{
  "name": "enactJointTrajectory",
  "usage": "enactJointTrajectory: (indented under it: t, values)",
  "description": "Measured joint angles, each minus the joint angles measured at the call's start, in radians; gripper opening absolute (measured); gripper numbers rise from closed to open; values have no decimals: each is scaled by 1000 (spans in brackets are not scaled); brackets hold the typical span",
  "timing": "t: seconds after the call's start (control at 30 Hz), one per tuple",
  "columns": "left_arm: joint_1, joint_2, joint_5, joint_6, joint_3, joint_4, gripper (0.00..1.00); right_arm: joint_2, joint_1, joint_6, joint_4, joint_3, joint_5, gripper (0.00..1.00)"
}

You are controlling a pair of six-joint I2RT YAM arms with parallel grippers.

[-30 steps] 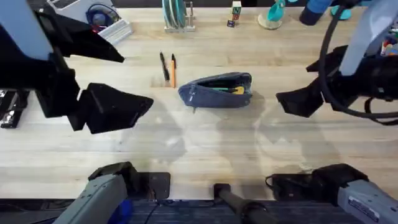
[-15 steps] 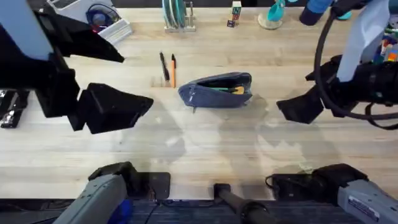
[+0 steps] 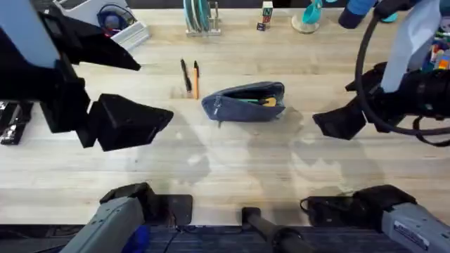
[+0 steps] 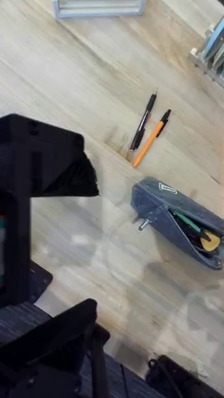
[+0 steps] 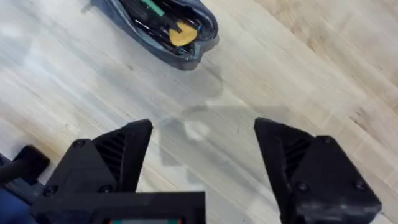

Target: Unzip the bag, pick up the pens from the table one at a time and place them inside, then zip the bag closed.

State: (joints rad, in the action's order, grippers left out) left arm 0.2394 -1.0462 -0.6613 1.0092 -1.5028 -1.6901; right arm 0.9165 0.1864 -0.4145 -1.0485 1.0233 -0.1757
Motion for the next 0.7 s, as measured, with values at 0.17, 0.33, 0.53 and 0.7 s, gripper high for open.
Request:
enactJointTrajectory:
  t: [0.17, 0.33, 0.53, 0.7]
  values:
    - [0, 0, 1, 0, 0, 0, 993, 0, 0, 0, 0, 0, 0, 997]
    - [0, 0, -1, 0, 0, 0, 995, 0, 0, 0, 0, 0, 0, 997]
    - [0, 0, -100, 0, 0, 0, 993, 0, 0, 0, -1, 0, 0, 997]
    - [0, -3, -205, -36, 0, 30, 993, 0, 0, 0, -1, 0, 0, 998]
